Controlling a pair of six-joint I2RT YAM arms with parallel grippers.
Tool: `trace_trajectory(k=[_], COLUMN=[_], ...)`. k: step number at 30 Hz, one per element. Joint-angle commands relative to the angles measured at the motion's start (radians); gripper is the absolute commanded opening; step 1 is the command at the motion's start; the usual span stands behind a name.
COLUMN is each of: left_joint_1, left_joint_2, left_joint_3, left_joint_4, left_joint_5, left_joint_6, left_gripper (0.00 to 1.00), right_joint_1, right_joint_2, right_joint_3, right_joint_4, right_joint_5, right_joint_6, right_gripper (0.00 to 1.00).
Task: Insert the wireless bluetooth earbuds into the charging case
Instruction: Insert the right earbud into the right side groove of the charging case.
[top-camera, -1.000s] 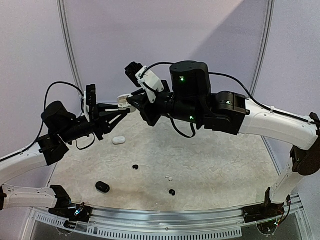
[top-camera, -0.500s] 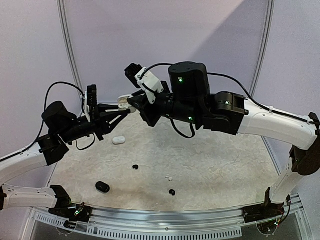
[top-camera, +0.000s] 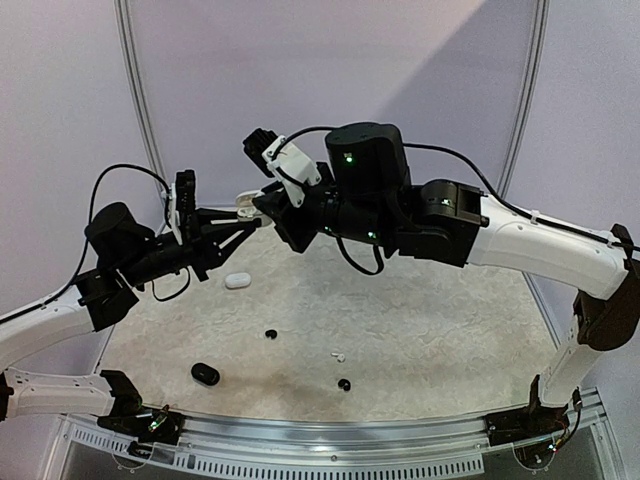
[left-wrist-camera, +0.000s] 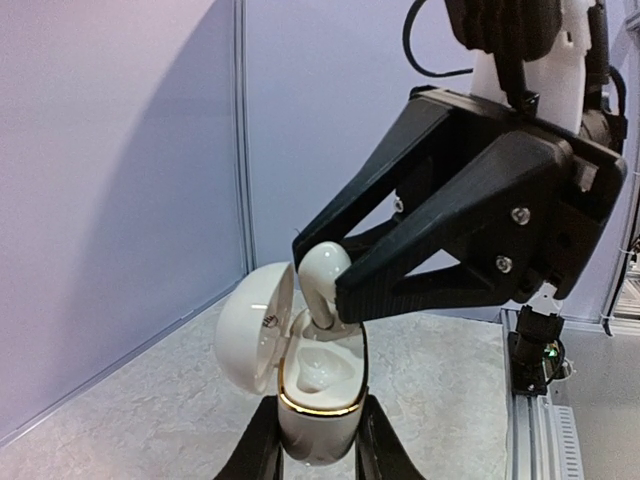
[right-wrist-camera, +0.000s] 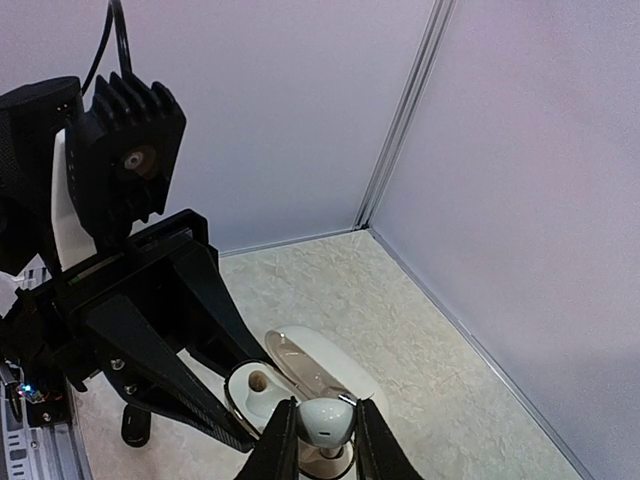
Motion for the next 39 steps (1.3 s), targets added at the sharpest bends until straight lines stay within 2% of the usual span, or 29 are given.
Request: trace_trajectory(k=[1,10,19,24,34,39], left_joint_1=[-0.013,-0.013,-0.013,-0.013,-0.013,-0.013], left_joint_2=[-0.013,-0.016,-0.017,-0.016,-0.009,-0.008], left_joint_3=[0.003,0.003,0.001,0.003,0.007,0.01], left_joint_4=[0.053,0.037,0.04,0.039,0.037,0.029], left_joint_5=[0.021,0.0,0.003,0.003,0.007,-0.002], left_joint_6=[0.017,0.067,0.071,0.07,0.051,0.027], left_gripper=[0.0,0.0,0.0,0.0,0.0,0.0], right_joint_1=[-0.005,-0.003,-0.003,-0.003,-0.003,-0.002], right_joint_2=[0.03,0.038,0.063,0.071,0.068,0.068], right_joint_3=[0.004,0.062,0.073,0.076,0.08,0.095], right_joint_4=[-0.097,-0.174,-0.165,-0.172,-0.167,-0.161], right_joint_5=[0.04,0.059,0.045,0.051,0.062,0.038], right_joint_6=[0.001,0.009,0.01,0.012,0.014,0.028], right_gripper=[0.17,0.17,0.18,0.24,0.26,0.36])
